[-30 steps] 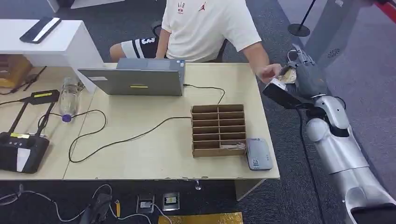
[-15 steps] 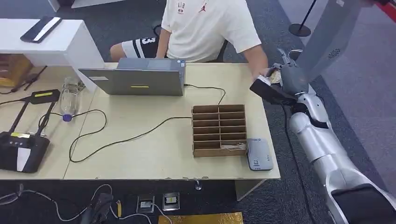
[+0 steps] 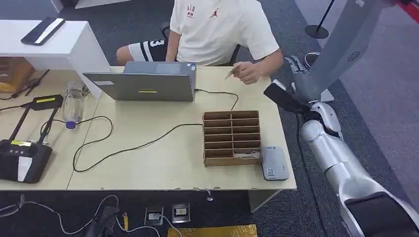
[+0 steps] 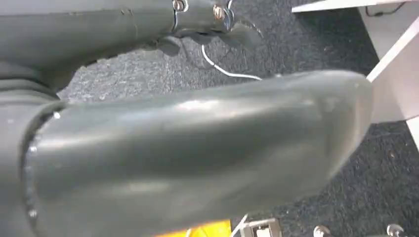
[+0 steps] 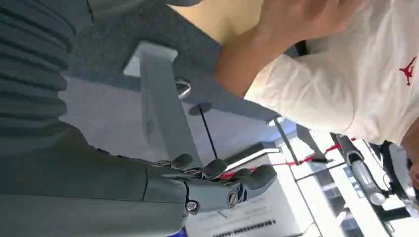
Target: Pass the card to the sensor for recognition and then transmit it.
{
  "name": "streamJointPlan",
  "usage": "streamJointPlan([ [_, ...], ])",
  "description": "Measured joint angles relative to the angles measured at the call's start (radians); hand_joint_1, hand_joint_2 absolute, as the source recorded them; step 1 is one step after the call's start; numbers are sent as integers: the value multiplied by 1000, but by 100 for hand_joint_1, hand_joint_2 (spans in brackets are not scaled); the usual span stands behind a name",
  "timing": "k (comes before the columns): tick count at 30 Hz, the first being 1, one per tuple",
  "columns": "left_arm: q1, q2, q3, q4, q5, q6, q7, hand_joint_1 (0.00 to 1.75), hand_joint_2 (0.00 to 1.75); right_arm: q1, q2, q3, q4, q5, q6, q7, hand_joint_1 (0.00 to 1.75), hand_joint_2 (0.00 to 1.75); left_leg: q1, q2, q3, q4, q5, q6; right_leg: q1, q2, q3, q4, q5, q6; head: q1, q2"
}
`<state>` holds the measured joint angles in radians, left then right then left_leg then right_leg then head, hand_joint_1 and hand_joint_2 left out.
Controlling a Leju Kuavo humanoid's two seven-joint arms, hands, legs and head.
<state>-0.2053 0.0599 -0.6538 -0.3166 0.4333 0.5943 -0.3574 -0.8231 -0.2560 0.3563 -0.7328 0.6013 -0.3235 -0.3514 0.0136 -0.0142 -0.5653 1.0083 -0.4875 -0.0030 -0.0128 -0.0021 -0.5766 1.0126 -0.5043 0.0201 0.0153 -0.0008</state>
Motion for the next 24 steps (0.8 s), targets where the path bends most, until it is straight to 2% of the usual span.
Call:
streamJointPlan([
  [2,0,0,0,0,3,0,-2,0,0,0,0,0,-9,-52,33,7,0,175,0,0,0,0,0,0,0,0,0,0,0,0,0,0],
  [4,2,0,0,0,8,0,-7,0,0,13,1,-10,-65,-248,139,29,0,175,0,0,0,0,0,0,0,0,0,0,0,0,0,0],
  [6,3,0,0,1,13,0,-11,0,0,38,0,-23,-156,-358,209,73,0,175,0,0,1,0,0,0,0,1,-1,0,0,0,-1,0],
  [9,3,2,0,1,13,0,-15,0,0,73,-12,-29,-289,-408,264,119,0,175,0,0,1,0,0,0,0,0,0,0,0,0,0,0],
  [16,2,4,0,1,13,4,-26,0,0,215,-52,-39,-586,-324,300,187,0,175,0,1,1,0,0,0,0,1,0,0,0,0,1,0],
  [24,2,9,0,2,13,4,-26,0,0,396,-92,-18,-811,-183,255,228,0,175,0,1,1,0,0,0,0,2,0,0,0,-1,0,0],
])
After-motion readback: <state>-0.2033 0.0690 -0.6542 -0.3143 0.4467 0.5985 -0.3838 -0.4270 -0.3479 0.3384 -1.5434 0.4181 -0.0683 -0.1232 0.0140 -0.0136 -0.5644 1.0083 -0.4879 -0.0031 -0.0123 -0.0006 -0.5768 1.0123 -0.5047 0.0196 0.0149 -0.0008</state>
